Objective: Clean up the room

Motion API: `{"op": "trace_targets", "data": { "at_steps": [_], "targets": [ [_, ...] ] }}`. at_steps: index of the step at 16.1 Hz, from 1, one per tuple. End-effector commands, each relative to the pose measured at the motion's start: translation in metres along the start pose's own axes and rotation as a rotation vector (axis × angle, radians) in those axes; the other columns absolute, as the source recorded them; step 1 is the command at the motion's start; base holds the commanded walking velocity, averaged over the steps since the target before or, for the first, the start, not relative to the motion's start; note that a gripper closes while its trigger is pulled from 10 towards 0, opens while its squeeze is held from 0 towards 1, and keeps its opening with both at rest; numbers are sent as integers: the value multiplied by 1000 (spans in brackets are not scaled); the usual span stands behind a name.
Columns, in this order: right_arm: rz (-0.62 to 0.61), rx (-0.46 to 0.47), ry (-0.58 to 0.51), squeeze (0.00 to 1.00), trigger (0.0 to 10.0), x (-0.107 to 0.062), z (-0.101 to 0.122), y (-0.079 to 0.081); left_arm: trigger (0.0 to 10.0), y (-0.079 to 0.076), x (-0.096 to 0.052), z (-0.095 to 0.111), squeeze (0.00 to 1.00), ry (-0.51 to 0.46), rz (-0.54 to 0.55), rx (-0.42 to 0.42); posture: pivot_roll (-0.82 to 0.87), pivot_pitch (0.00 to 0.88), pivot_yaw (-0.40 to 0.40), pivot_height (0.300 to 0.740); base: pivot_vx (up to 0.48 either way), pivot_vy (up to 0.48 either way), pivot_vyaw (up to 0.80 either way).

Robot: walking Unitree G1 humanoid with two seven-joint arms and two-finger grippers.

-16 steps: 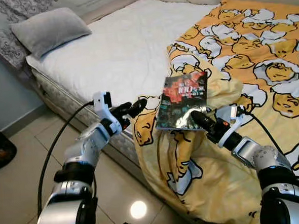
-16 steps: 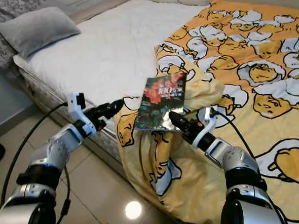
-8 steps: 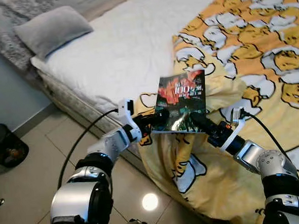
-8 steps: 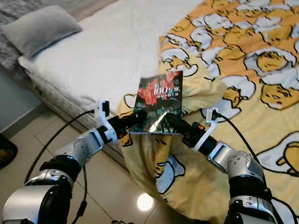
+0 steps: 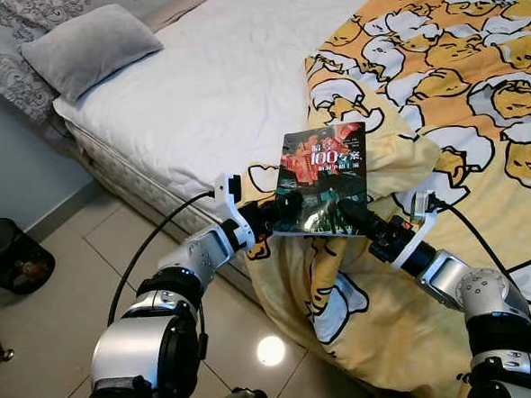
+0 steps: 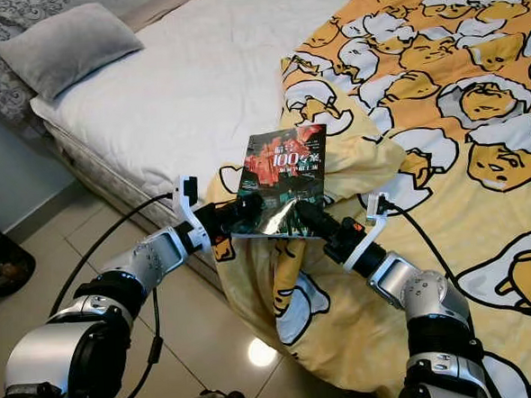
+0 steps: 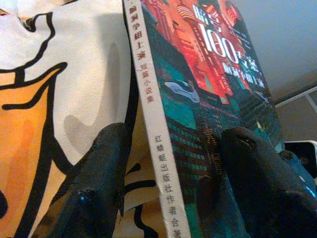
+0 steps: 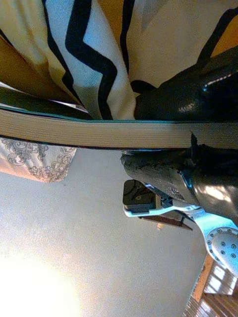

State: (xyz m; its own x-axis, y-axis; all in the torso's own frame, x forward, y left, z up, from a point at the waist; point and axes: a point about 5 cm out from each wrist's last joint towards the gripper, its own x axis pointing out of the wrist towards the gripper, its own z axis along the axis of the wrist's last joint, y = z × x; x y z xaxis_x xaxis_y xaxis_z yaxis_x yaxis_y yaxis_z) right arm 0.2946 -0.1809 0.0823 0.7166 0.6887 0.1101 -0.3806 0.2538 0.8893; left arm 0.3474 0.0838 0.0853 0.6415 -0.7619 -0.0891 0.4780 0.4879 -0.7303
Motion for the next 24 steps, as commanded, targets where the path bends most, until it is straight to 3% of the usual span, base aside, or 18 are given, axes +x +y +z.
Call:
{"op": "trace_targets", "data": {
  "at_steps": [1,18,19,22,23,24],
  "targets": [
    [36,-12,-7,0,0,9,2,6,0,3,-4,4,0,7,9,14,-82,100,196,740,0,0,0],
    [6,-28,-23,0,0,13,2,1,0,-1,-1,5,0,-25,-16,17,-74,85,194,740,0,0,0],
    [-5,-41,-17,0,10000,14,2,1,0,0,-1,6,0,-32,-15,15,-74,81,196,740,0,0,0],
    [-25,-39,-16,0,10000,15,2,-1,0,-1,0,8,0,-43,-18,12,-75,77,197,740,0,0,0],
    [-52,-51,-27,1000,10000,14,3,-4,0,-3,0,11,0,-55,-24,19,-78,68,198,740,0,0,0],
    [-68,-60,-35,1000,10000,14,4,-5,0,-3,1,12,0,-61,-28,23,-78,68,198,740,0,0,0]
  ]
}}
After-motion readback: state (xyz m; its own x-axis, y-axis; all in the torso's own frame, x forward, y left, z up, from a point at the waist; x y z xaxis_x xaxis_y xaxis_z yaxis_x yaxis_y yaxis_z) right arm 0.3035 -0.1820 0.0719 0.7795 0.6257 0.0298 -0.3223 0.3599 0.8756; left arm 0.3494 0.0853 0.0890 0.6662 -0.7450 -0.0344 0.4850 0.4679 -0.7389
